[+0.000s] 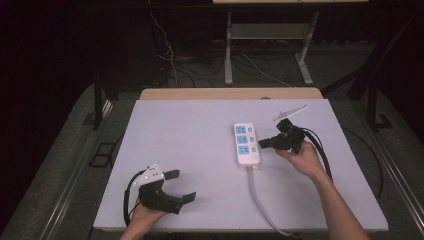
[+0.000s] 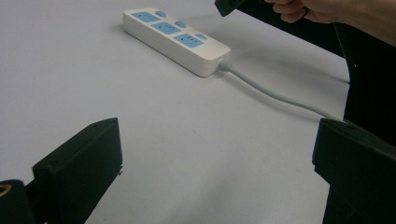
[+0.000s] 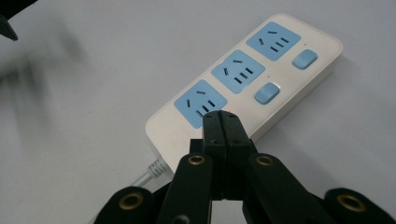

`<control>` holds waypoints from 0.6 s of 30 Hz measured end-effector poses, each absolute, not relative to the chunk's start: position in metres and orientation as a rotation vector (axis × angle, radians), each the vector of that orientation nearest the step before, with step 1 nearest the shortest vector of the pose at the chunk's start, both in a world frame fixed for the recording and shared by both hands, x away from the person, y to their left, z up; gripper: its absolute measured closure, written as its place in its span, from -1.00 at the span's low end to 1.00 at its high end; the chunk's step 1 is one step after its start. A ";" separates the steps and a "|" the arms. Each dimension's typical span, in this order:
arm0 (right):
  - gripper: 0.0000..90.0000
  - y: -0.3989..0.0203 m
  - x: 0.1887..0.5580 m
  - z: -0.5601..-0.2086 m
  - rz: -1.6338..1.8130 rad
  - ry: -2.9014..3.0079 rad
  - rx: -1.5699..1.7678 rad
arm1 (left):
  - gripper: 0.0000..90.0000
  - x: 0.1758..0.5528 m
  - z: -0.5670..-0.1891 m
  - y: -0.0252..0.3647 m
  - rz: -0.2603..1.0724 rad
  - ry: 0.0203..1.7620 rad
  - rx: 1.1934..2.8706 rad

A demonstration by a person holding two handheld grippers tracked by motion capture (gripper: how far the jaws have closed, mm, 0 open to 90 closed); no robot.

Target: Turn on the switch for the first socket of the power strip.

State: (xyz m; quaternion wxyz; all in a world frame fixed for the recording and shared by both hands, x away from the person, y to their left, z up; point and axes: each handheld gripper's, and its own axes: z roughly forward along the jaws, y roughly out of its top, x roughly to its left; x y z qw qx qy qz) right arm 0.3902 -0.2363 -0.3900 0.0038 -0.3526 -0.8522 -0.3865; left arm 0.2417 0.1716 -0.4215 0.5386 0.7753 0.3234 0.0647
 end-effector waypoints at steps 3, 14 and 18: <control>0.99 -0.241 0.387 -0.386 -1.211 -2.669 -1.113 | -1.00 0.242 -0.421 0.172 0.154 0.770 1.841; 0.40 -0.260 0.364 -0.369 -1.277 -2.637 -1.197 | -1.00 0.241 -0.421 0.172 0.156 0.766 1.843; 0.01 -0.266 0.353 -0.365 -1.311 -2.619 -1.260 | -1.00 0.240 -0.421 0.172 0.157 0.769 1.841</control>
